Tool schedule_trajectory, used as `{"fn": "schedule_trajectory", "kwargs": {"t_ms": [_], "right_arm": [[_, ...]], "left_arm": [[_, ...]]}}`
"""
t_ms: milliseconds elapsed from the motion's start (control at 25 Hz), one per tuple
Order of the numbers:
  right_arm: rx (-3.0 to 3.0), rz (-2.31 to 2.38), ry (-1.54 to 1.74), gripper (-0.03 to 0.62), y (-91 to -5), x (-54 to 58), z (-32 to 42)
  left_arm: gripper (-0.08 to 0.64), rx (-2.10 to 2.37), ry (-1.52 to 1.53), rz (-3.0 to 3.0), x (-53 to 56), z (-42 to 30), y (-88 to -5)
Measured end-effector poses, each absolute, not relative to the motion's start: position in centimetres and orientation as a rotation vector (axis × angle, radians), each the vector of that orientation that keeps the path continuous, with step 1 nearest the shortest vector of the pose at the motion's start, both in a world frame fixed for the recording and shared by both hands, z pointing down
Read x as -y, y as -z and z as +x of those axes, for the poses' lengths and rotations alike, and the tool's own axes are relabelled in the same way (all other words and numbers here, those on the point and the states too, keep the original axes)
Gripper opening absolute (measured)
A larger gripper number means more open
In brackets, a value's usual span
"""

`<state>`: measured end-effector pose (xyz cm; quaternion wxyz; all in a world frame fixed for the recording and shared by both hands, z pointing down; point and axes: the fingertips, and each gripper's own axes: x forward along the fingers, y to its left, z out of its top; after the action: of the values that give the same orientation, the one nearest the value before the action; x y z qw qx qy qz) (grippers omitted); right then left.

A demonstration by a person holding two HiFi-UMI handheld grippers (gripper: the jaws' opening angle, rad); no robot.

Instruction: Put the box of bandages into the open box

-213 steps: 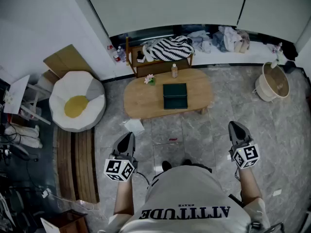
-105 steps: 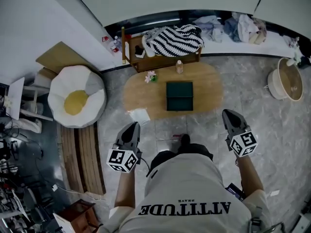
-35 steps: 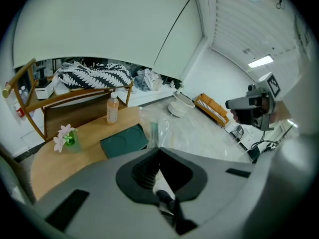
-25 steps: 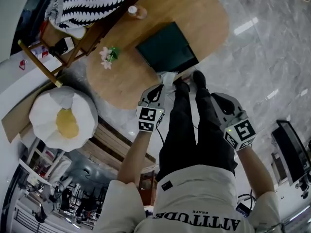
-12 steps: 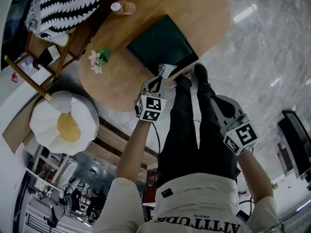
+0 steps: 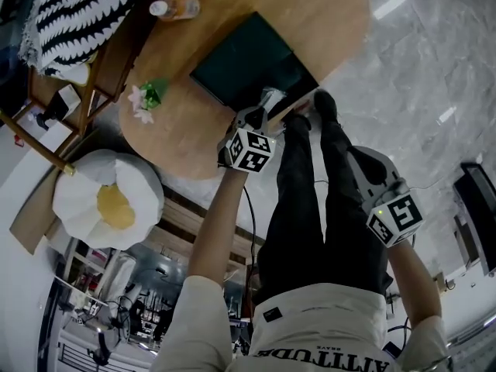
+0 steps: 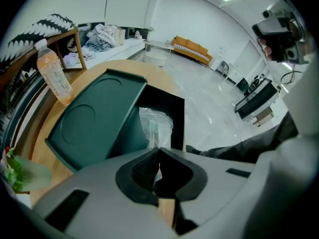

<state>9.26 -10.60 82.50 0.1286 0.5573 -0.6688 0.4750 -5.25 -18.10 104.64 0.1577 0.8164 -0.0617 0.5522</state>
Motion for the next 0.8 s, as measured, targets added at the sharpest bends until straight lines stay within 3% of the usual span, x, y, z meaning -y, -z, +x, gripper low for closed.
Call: {"fn": "schedule_trajectory", "kwargs": {"t_ms": [280, 440, 800], "right_arm": [[1.927, 1.645, -1.404, 0.020, -83.6, 9.7, 9.4], [1.936, 1.653, -1.403, 0.020, -83.1, 9.3, 9.3], [1.997, 1.638, -1.321, 0.021, -79.6, 10.0, 8.5]], "left_arm": [[0.025, 0.162, -1.681, 2.358, 18.1, -5.0, -106.6], [0.107, 0.167, -1.675, 2.348, 17.6, -5.3, -106.3], [0.117, 0.222, -1.629, 2.362, 17.3, -6.6, -101.9]]}}
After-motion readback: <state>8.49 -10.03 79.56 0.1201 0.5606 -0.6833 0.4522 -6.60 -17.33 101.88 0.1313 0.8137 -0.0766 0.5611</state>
